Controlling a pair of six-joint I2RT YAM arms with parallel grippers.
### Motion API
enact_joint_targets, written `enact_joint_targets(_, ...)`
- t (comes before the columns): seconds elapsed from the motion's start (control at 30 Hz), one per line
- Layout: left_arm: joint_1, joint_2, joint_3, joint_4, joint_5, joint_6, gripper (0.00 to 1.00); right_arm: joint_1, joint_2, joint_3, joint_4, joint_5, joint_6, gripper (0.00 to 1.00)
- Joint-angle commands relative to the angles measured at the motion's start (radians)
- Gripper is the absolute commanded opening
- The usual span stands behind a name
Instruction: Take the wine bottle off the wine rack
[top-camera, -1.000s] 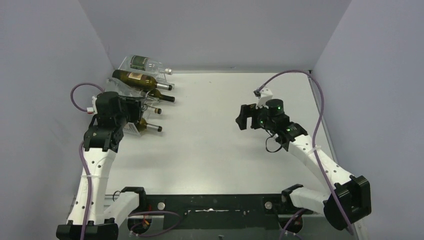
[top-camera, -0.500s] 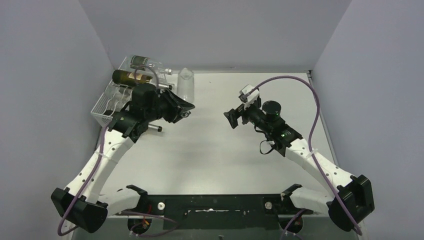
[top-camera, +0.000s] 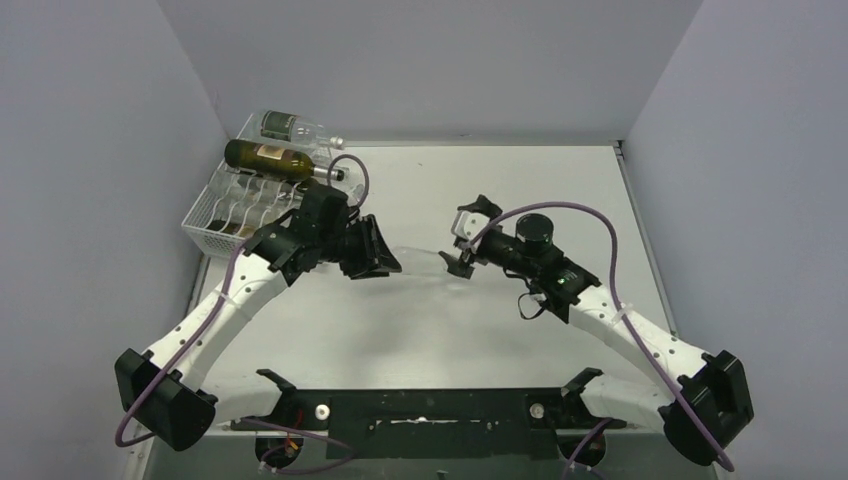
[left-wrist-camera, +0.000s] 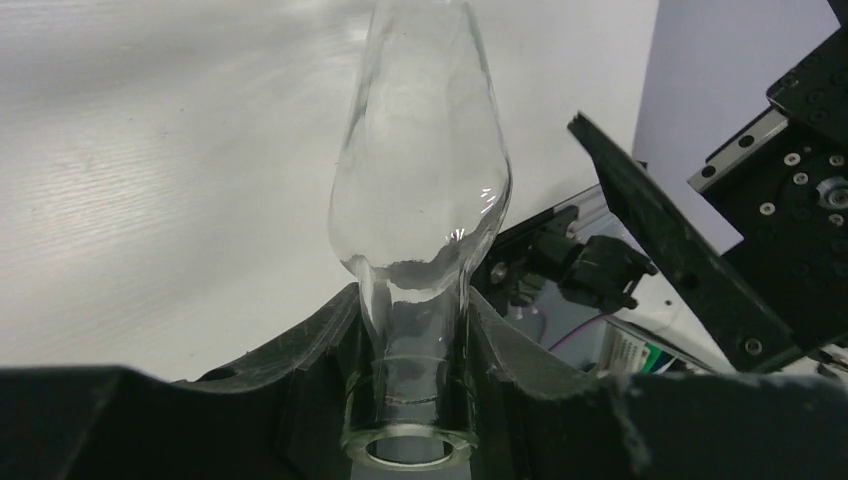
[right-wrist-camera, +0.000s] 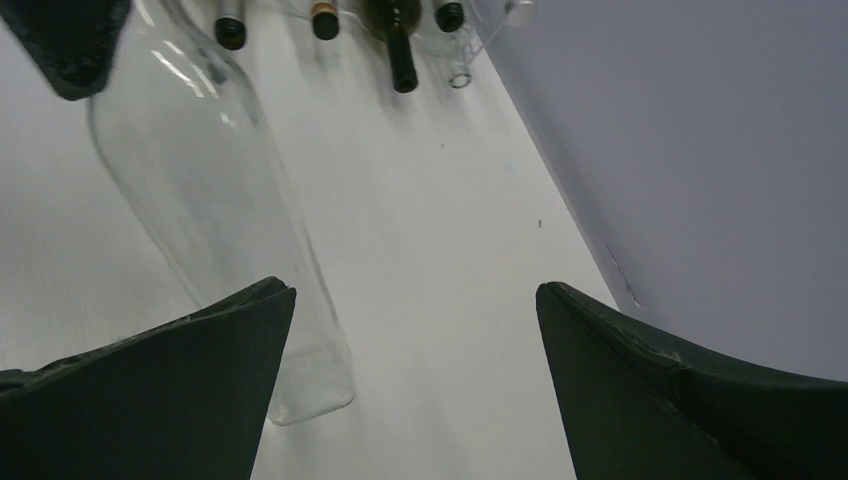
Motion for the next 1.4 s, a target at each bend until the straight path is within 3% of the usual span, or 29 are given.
enact_joint_targets(0.0, 0.003, -0.035, -0.011, 0.023, 0.004, 0.102, 0.0, 0.087, -0.033, -0.04, 0.015, -0.107, -0.115, 0.98)
enact_joint_targets(0.17, 0.001, -0.007, -0.06, 0.033, 0.021, 0.113, 0.0, 0.132, -0.045, -0.145, 0.218, -0.143, 0.247, 0.98)
enact_joint_targets(0.23, 0.001, 0.006, -0.067, 0.019, 0.009, 0.13, 0.0, 0.164, -0.035, -0.178, 0.277, -0.11, 0.306, 0.98)
enact_joint_targets(0.33, 0.001, 0.019, -0.074, 0.018, 0.02, 0.139, 0.0, 0.215, 0.003, -0.217, 0.346, -0.044, 0.256, 0.98)
enact_joint_targets(0.7, 0.0, 0.034, -0.076, 0.003, 0.037, 0.129, 0.0, 0.253, 0.231, -0.126, 0.379, -0.033, 0.154, 1.0)
enact_joint_targets(0.83, 0.001, 0.031, -0.088, 0.012, 0.047, 0.118, 0.0, 0.294, 0.272, -0.122, 0.437, 0.049, 0.125, 0.96)
enact_joint_targets(1.1, 0.0, 0.035, -0.078, -0.005, 0.044, 0.134, 0.0, 0.306, 0.338, -0.067, 0.435, 0.079, 0.093, 0.78)
enact_joint_targets(1.27, 0.001, 0.018, -0.077, -0.007, 0.043, 0.138, 0.0, 0.305, 0.331, -0.073, 0.446, 0.123, 0.092, 0.54)
enact_joint_targets(1.3, 0.0, 0.015, -0.079, -0.005, 0.045, 0.137, 0.03, 0.305, 0.325, -0.076, 0.449, 0.131, 0.093, 0.51)
enact_joint_targets(1.37, 0.001, 0.004, -0.082, 0.002, 0.043, 0.138, 0.21, 0.306, 0.317, -0.079, 0.453, 0.146, 0.096, 0.39)
